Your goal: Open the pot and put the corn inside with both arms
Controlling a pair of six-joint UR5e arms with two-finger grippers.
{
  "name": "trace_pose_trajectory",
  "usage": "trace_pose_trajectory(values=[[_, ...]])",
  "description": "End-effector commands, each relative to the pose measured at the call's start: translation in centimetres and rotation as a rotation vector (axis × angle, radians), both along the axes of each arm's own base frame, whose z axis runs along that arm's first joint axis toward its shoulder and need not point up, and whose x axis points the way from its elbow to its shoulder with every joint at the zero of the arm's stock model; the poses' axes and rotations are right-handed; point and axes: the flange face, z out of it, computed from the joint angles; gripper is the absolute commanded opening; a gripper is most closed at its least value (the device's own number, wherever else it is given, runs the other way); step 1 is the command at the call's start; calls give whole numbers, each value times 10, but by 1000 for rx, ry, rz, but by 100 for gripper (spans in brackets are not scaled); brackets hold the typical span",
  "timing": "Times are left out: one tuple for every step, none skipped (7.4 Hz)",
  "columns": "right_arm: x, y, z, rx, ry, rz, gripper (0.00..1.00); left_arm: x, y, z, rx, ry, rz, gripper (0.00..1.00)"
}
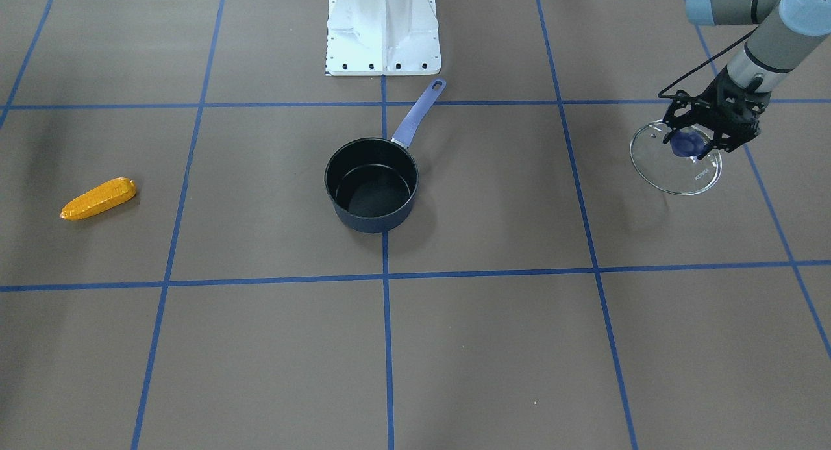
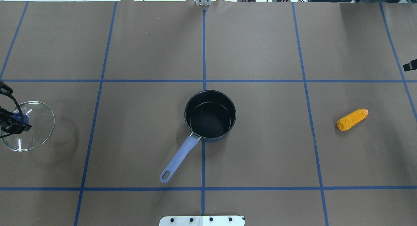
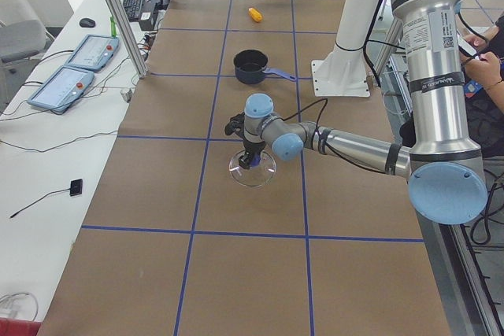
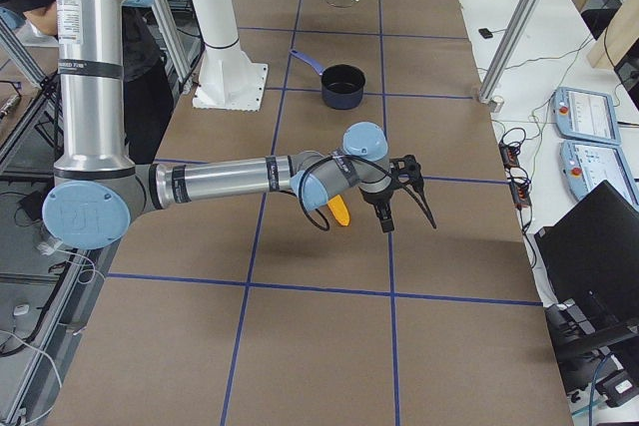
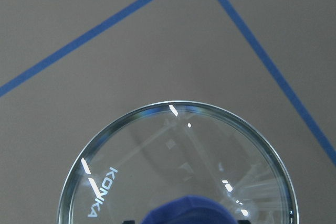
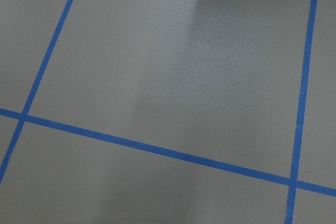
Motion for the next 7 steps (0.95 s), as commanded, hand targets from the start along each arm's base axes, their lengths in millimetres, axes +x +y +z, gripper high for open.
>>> trace_pose_trajectory(values=[[0, 0, 0, 2, 0, 0, 100, 1, 4, 41, 16, 26, -4, 31], [0, 0, 0, 2, 0, 0, 100, 2, 4, 41, 19, 29, -2, 32], [0, 0, 0, 2, 0, 0, 100, 7, 6, 42, 17, 27, 10, 37], [0, 0, 0, 2, 0, 0, 100, 9, 5, 40, 22, 29, 14, 49], [0, 0, 0, 2, 0, 0, 100, 11, 5, 45, 23, 23, 23, 64], [0, 0, 0, 2, 0, 0, 100, 12, 5, 45, 25, 22, 25, 76], [0, 0, 0, 2, 0, 0, 100, 12, 4, 44, 31, 25, 26, 98]])
